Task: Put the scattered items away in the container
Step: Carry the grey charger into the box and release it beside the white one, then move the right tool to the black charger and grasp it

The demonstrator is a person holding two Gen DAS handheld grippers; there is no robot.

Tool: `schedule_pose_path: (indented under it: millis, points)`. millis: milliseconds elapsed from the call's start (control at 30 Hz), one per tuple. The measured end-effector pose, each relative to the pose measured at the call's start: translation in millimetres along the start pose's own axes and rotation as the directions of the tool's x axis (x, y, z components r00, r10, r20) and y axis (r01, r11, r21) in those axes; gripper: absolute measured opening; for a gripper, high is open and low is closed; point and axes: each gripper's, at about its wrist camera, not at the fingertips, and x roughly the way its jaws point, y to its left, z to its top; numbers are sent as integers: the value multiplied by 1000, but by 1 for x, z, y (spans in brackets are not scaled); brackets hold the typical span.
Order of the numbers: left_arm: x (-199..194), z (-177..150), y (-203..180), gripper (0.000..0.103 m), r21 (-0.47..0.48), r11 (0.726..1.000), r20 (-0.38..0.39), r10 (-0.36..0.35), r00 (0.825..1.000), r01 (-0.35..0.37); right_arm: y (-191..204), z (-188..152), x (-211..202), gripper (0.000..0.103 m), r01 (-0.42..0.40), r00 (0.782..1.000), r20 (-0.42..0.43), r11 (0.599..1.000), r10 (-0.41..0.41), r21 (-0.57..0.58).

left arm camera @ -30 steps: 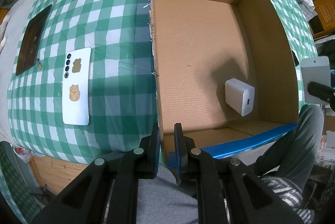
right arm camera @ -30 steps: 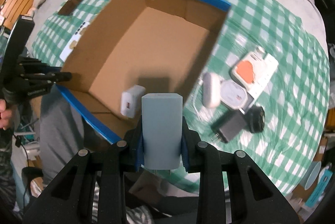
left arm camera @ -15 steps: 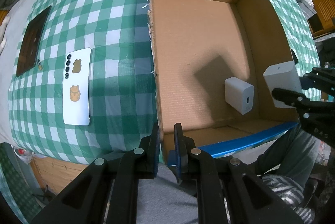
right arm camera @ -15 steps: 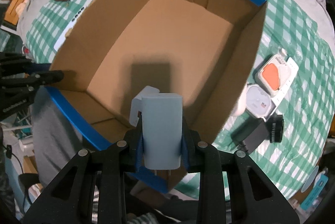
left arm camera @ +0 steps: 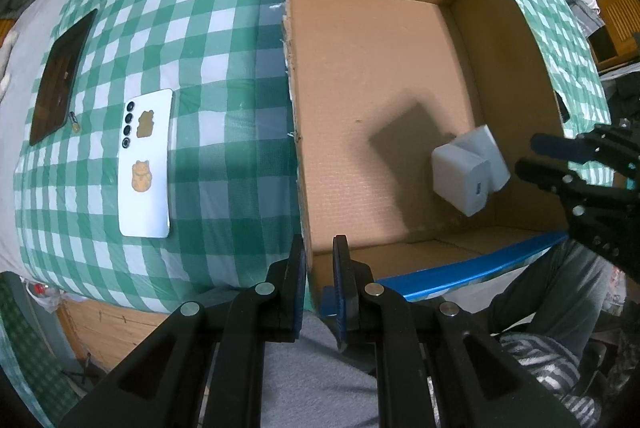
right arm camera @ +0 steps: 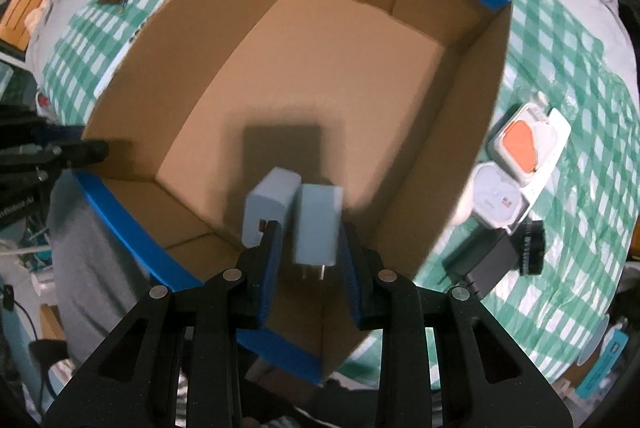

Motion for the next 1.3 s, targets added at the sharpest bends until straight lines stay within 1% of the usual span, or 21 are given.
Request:
schedule_pose_path:
  millis: [67,100,167,300,700,900,1033,1300]
  points:
    - [0,-1,0,11,0,1000,1,0,1000,0,-1,-1,-3,30,-1,1000,10,1000,1,-3]
    - [0,-1,0,11,1,1000,1,-1,1000,1,-2,-2,-5,36,-3,1000,10,1000,3,-1]
    - [0,-2,0,11,0,1000,1,-1,1000,1,-5,-4,-8,43,0,1000,18,1000,0,2]
    - [0,-1,0,11,2,1000,2,2,1000,-2,-17,-8,-15,51,-1,999,34,999,-1,44]
    - [0,-2,-1,11,5,1000,0,6,1000,-6,-56,-19,-37,52,17,998,55,992,-24,128]
    - [0,-1,-1,11,4,1000,0,6,1000,-6,-88,-26,-41,52,23,998,59,976,-37,215]
    - [0,-1,-1,11,4,1000,-1,6,1000,-6,-105,-31,-38,52,41,998,44,967,-54,250]
    - [-1,-2,-1,11,6,1000,-1,8,1000,-8,-138,-42,-14,52,68,998,-19,939,-66,337]
